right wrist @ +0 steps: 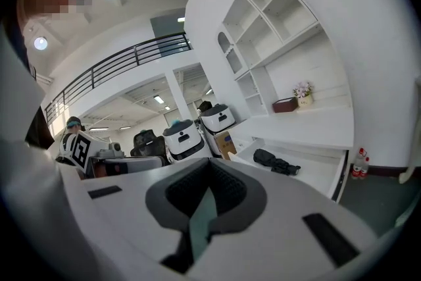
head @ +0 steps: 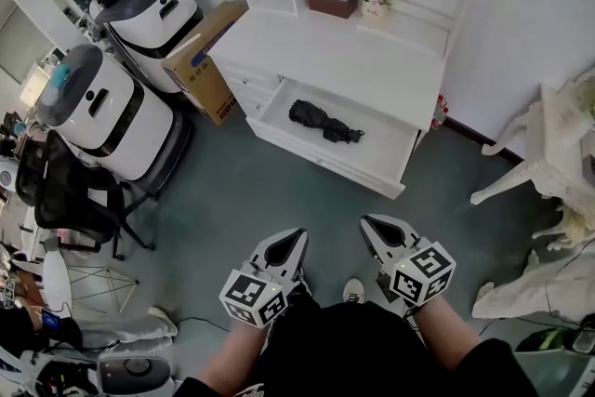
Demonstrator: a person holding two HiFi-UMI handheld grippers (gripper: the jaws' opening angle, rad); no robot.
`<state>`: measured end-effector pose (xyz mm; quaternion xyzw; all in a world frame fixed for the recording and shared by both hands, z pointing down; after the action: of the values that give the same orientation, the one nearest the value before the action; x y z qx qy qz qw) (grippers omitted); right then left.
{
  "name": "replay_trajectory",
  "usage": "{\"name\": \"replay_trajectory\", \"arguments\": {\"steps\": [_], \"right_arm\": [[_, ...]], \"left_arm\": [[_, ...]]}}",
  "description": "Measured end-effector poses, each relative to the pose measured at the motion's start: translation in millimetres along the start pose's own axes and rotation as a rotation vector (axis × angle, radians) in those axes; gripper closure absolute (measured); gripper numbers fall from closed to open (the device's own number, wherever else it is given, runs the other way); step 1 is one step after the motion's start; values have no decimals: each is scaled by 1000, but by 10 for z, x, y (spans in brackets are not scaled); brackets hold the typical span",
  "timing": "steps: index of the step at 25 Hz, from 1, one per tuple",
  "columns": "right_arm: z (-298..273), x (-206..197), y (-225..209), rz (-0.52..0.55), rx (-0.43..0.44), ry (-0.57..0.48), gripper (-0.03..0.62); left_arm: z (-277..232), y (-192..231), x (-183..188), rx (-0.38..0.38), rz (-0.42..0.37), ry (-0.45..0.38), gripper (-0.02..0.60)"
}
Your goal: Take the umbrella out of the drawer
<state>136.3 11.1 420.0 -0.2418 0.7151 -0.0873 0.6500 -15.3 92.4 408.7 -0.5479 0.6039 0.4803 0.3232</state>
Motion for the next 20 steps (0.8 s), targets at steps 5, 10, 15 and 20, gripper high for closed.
{"name": "replay_trajectory", "arguments": {"steps": [5, 10, 15, 20], "right_arm": [[-329, 74, -10, -13, -55, -12, 592], [-719, 141, -29, -23, -113, -31, 592], [-1063, 171, -13, -16, -169, -44, 592], [-1356, 219, 70, -5, -215, -60, 592]], "left_arm": [[-117, 385, 172, -46, -10, 9, 578], [-228, 808, 279, -95, -16, 24, 578], [-305, 1183, 355, -146, -24, 25, 578], [-315, 1504, 414, -190, -26, 27, 578]]}}
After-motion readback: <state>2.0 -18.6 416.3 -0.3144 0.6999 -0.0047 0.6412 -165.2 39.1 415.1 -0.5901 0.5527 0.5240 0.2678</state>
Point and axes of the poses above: the fingertips, and each gripper's own axes: z backward along the fingers, y to its left, x out of its top, the point moved 4 cm from there along z, backward along the fingers, and after that the axes turned 12 degrees about x, right-handed, at the moved point
